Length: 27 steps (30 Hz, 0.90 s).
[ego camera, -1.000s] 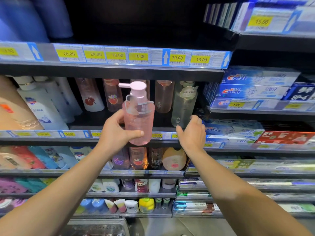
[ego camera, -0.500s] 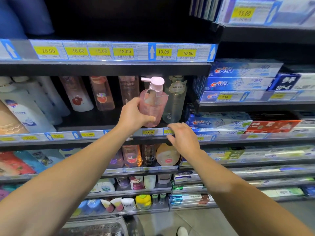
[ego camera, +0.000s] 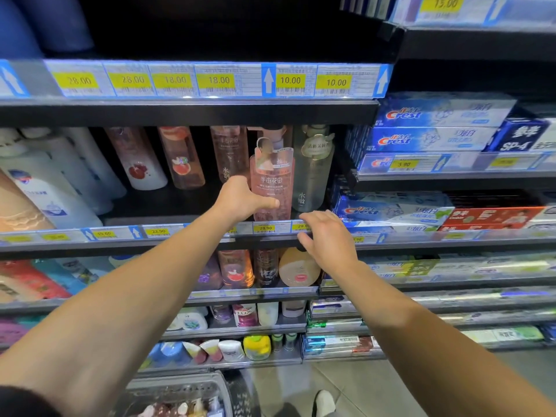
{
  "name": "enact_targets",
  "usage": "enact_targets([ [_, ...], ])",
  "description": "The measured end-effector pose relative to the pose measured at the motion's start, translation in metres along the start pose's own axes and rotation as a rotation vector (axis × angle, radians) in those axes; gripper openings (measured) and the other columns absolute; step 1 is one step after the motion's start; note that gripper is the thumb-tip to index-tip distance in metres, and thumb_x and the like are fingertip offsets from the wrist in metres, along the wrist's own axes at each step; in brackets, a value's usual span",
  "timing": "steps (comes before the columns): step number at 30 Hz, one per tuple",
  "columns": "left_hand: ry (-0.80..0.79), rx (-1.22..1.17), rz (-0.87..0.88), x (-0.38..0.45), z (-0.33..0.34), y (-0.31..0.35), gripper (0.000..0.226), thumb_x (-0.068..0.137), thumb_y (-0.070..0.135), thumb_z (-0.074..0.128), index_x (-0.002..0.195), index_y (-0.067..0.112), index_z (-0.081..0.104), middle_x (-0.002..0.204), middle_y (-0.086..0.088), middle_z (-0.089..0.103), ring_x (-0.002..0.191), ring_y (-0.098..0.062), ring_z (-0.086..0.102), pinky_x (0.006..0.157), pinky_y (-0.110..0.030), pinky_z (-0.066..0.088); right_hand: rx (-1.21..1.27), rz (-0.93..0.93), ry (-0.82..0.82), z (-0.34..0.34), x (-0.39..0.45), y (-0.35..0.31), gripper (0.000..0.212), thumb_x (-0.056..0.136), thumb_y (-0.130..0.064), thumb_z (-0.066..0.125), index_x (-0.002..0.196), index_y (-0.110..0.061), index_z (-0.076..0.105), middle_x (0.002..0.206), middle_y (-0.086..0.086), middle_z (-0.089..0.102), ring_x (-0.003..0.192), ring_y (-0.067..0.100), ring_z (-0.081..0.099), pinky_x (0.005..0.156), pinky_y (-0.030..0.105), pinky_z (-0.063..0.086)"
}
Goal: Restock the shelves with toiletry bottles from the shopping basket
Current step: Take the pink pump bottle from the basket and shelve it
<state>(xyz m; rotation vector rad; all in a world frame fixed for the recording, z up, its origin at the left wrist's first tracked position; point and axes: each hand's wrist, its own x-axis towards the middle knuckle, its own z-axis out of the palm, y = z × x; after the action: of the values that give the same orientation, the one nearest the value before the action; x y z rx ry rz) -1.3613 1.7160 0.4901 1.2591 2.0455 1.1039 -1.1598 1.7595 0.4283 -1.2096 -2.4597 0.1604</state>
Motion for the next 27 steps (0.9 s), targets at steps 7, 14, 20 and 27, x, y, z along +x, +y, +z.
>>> enact_targets([
  [7,0.013,0.004,0.010,-0.008,0.005,0.000,0.043,0.067,0.031,0.088,0.101,0.014,0.067,0.096,0.003,0.072,0.089,-0.014,0.068,0.082,-0.034,0.055,-0.053,-0.033,-0.017,-0.009,-0.003,-0.003,0.043,0.089,-0.035,0.063,0.129,-0.021,0.056,0.121,-0.001,0.062,0.116,0.019,0.048,0.105,0.035,0.035],
  [14,0.055,0.091,0.010,-0.031,0.004,0.003,0.056,0.072,0.042,0.082,0.114,0.019,0.051,0.116,0.002,0.063,0.097,-0.013,0.058,0.081,-0.029,0.045,-0.098,-0.025,-0.069,-0.019,-0.023,-0.014,0.060,0.088,-0.039,0.063,0.141,-0.017,0.043,0.139,0.001,0.048,0.131,0.023,0.038,0.112,0.038,0.030],
  [20,0.111,0.140,0.068,-0.084,-0.003,-0.008,0.069,0.084,0.034,0.072,0.144,0.016,0.044,0.142,-0.005,0.052,0.129,-0.022,0.050,0.107,-0.036,0.040,-0.084,-0.060,-0.141,-0.024,-0.057,-0.023,0.064,0.089,-0.038,0.062,0.145,-0.016,0.040,0.145,0.001,0.042,0.135,0.022,0.033,0.114,0.035,0.026],
  [27,0.107,0.368,0.060,-0.179,0.009,-0.041,0.061,0.085,0.031,0.068,0.141,0.016,0.049,0.139,-0.005,0.056,0.126,-0.024,0.052,0.103,-0.032,0.040,-0.060,-0.167,-0.232,-0.027,-0.110,-0.037,0.067,0.089,-0.039,0.062,0.146,-0.014,0.038,0.148,0.003,0.041,0.139,0.024,0.030,0.117,0.037,0.022],
])
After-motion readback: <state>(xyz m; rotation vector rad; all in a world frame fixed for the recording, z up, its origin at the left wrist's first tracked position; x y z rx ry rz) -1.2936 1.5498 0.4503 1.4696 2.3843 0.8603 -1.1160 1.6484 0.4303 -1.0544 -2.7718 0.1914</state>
